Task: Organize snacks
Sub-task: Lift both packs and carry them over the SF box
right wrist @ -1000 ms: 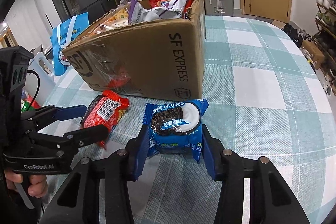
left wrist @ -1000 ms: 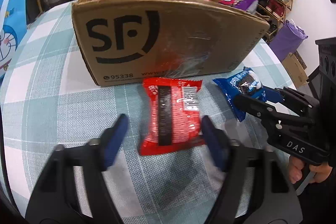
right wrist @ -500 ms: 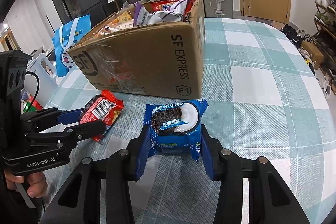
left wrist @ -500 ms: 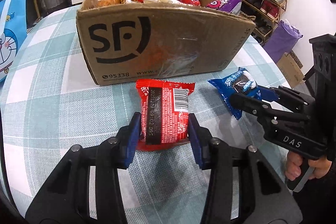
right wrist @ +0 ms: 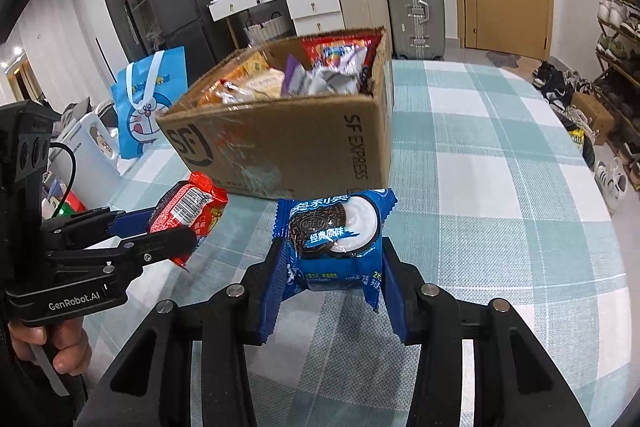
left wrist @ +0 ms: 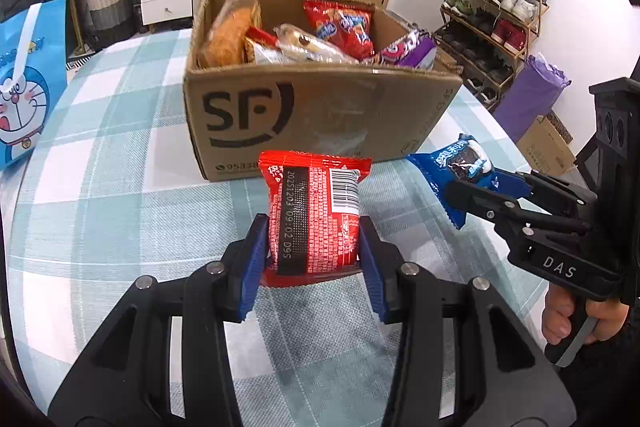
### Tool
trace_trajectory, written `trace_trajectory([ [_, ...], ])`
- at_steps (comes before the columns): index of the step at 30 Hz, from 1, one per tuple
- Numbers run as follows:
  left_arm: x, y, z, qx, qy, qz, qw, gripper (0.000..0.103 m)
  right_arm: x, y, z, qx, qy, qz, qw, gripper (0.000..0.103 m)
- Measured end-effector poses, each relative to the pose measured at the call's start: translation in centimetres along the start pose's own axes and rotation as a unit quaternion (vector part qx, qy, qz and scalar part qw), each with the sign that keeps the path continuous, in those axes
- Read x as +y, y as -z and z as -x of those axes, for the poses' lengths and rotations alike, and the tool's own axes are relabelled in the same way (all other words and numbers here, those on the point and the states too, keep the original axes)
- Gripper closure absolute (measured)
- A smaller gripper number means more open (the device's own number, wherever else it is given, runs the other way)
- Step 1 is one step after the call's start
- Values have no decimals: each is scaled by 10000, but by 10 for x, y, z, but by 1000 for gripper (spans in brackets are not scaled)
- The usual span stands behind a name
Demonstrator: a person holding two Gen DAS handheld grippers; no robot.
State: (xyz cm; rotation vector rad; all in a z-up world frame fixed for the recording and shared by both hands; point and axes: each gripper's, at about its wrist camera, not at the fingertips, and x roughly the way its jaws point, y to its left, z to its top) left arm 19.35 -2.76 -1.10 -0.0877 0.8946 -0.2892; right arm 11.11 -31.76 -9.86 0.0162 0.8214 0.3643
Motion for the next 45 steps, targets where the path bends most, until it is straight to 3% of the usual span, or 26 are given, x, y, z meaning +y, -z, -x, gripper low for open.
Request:
trace_trajectory([
  [14,8,-3,57,-433,-71,43,9990,62,13,-15,33,-402,-33,60,9992,59],
  [25,9,-19,79,-653,-169,37,9977,62,19,-32,48,-675,-94,109,9976,59],
  [45,13,-65,69,-877,-318,-57,9956,62,29,-65,46,-932,-171,274,9951,59],
])
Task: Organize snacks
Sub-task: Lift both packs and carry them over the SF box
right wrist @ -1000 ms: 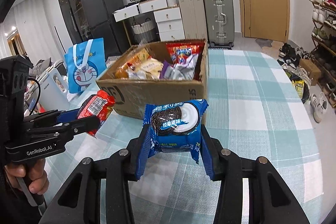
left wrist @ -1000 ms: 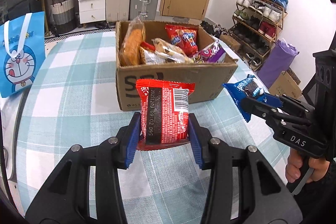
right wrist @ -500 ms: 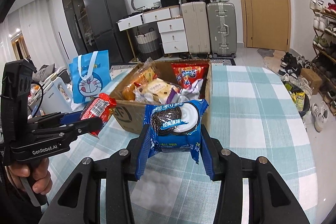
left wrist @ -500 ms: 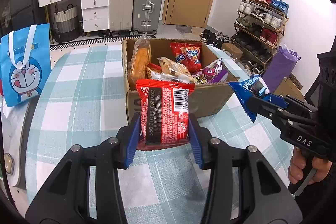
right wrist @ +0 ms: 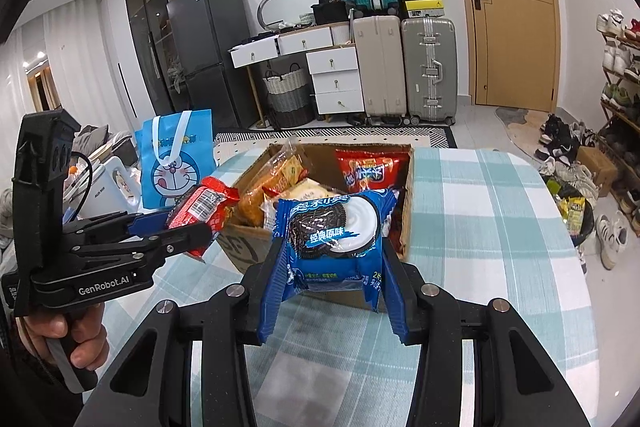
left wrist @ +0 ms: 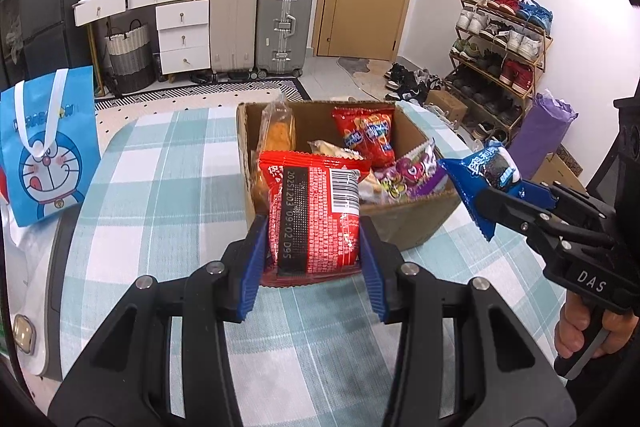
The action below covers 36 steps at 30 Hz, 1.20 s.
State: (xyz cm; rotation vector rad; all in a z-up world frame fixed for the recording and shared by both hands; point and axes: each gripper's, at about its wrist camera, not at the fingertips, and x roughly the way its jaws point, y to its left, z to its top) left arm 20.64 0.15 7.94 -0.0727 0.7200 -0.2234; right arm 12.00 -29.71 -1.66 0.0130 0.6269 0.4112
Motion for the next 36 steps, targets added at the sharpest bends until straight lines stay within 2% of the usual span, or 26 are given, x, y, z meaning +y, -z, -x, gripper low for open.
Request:
trace_trajectory([
  [17,2,-31,-26,-100,-187,-125,9997,62,3,-26,-33,39,-101,138,9998,59],
  [36,5,-45,-76,133,-339,-143,9992,62,-9,-41,-76,196,-83,9,9998,59],
])
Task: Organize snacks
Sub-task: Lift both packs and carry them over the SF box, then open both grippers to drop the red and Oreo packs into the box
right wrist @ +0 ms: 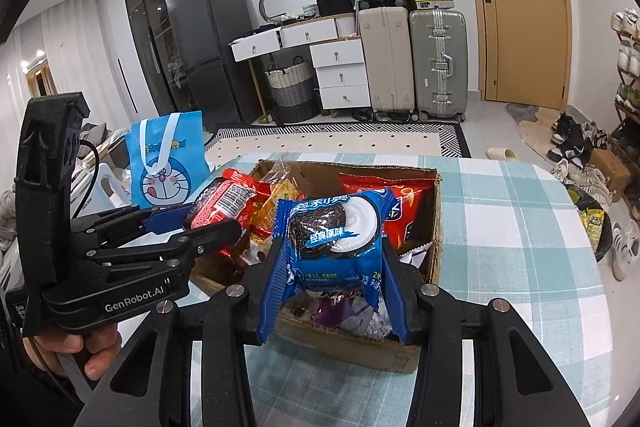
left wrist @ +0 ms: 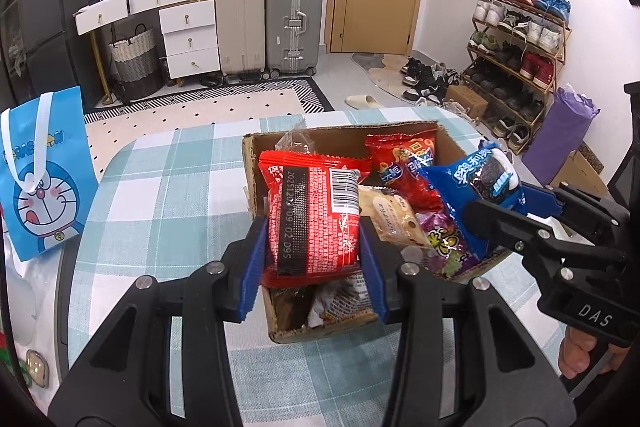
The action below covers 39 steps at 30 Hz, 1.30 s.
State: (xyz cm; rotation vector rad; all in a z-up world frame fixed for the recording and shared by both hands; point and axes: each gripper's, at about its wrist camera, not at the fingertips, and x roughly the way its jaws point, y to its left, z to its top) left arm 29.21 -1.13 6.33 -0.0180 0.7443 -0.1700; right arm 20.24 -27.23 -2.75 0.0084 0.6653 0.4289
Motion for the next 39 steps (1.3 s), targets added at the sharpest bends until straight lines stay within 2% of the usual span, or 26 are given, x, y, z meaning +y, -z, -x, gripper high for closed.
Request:
trace_trajectory([
  [14,-2,-5,-24,61,-86,-51,9999,62,-10,-3,-20,91,108,-77,9999,59],
  [18,-2,-5,-24,81,-43,-1,10000,62,-10,-4,-15,-6,167,-77,9998,52],
  [20,-1,-6,-24,87,-39,14,10000,58,-11,-4,-10,-69,195,-56,9998,51],
  [22,1,-6,-22,62,-35,38,10000,53,-13,-4,-6,-107,225,-48,9997,44],
  [24,2,-5,-17,-12,-80,29,10000,44,-15,-4,0,-157,209,-79,9996,35],
  [26,1,-6,-11,-97,-124,24,9999,28,-19,-2,6,-213,187,-140,9995,26],
  [28,1,-6,-6,-218,-129,25,9997,24,-22,-1,12,-270,176,-194,9993,15],
  [33,3,-4,8,-327,-154,57,9993,19,-25,8,24,-346,94,-252,9990,2],
  [39,5,7,26,-392,-108,32,9992,14,-23,23,37,-529,-1,-299,9982,1],
])
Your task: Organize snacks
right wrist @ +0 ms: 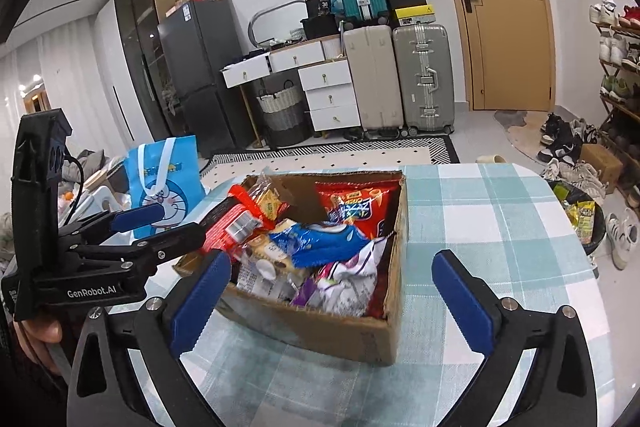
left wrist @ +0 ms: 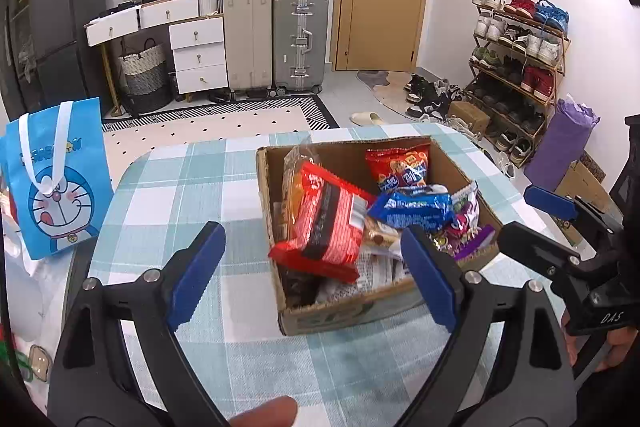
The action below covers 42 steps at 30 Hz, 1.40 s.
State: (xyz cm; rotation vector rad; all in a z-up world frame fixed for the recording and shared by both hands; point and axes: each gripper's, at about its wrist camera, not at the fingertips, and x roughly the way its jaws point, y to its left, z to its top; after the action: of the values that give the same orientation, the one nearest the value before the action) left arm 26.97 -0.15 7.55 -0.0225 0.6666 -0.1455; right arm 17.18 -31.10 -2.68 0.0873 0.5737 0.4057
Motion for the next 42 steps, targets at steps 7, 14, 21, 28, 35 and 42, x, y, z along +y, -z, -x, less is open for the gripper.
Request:
trace_trajectory([
  [7,6,16,20,-165,-34,104,9998,1,2,16,17,-188,-90,-21,9998,1],
  [14,11,40,40,-330,-10,186,9993,1,4,35,32,-383,-150,-46,9991,1],
  [21,14,68,71,-844,155,240,9960,1,11,57,45,-716,-177,120,9972,1],
  [28,18,98,84,-1130,-8,145,9935,1,10,79,51,-894,-81,189,9958,1],
  [35,25,115,73,-1162,-90,279,9928,1,7,88,51,-980,93,301,9947,1],
  [42,31,127,62,-1266,-359,324,9908,1,5,91,53,-1067,173,342,9935,1],
])
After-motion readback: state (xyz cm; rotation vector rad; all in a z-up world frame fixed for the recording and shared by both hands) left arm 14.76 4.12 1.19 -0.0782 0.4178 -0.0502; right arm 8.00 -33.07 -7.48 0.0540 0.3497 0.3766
